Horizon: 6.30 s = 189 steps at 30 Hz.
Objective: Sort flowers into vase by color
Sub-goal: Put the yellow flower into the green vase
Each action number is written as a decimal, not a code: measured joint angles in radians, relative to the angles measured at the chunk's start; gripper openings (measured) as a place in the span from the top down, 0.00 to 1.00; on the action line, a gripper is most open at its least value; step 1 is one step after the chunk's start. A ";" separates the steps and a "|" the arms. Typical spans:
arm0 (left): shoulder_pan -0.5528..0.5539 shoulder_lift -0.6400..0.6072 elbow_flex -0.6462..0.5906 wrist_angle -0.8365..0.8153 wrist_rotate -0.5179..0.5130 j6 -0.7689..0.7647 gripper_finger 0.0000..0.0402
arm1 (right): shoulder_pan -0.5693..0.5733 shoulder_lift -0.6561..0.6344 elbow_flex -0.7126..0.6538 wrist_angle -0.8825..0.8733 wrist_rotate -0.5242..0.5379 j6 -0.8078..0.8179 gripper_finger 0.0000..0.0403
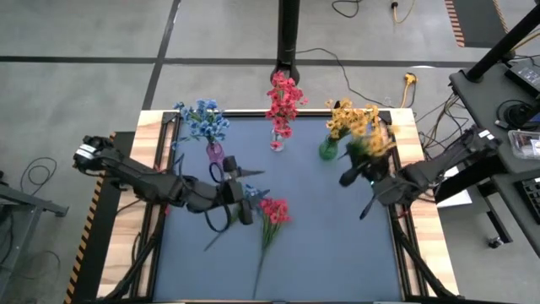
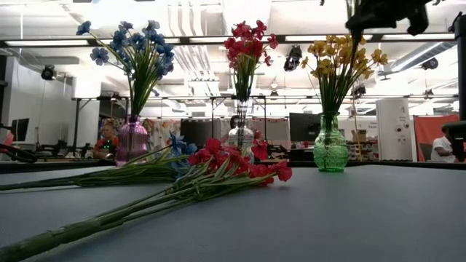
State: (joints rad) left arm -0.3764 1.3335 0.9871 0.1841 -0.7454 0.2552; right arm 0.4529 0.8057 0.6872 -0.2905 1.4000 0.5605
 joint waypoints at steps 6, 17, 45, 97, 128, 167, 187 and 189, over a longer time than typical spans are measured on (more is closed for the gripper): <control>0.080 -0.006 0.000 -0.024 -0.005 0.066 0.43 | -0.100 -0.032 0.000 0.004 0.016 -0.056 0.96; 0.166 -0.001 0.000 -0.087 -0.004 -0.074 0.46 | -0.321 0.033 0.000 0.159 -0.190 -0.112 0.96; 0.137 -0.034 0.000 -0.379 -0.007 -0.077 0.48 | -0.373 0.033 -0.015 0.252 -0.255 -0.287 0.96; 0.205 -0.020 0.000 -0.476 -0.004 0.020 0.48 | -0.384 0.165 -0.042 0.378 -0.116 -0.269 0.96; 0.205 -0.021 0.000 -0.468 -0.004 0.020 0.48 | -0.384 0.211 -0.056 0.348 -0.125 -0.237 0.96; 0.205 -0.021 0.000 -0.468 -0.004 0.020 0.48 | -0.395 0.267 -0.056 0.346 -0.181 -0.230 0.82; 0.205 -0.021 0.000 -0.469 -0.004 0.013 0.48 | -0.392 0.225 -0.039 0.346 -0.275 -0.219 0.75; 0.205 -0.021 0.000 -0.469 -0.004 0.013 0.48 | -0.392 0.225 -0.039 0.343 -0.275 -0.219 0.83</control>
State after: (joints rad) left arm -0.1719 1.3128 0.9867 -0.2848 -0.7490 0.2684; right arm 0.0607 1.0302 0.6483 0.0527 1.1248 0.3416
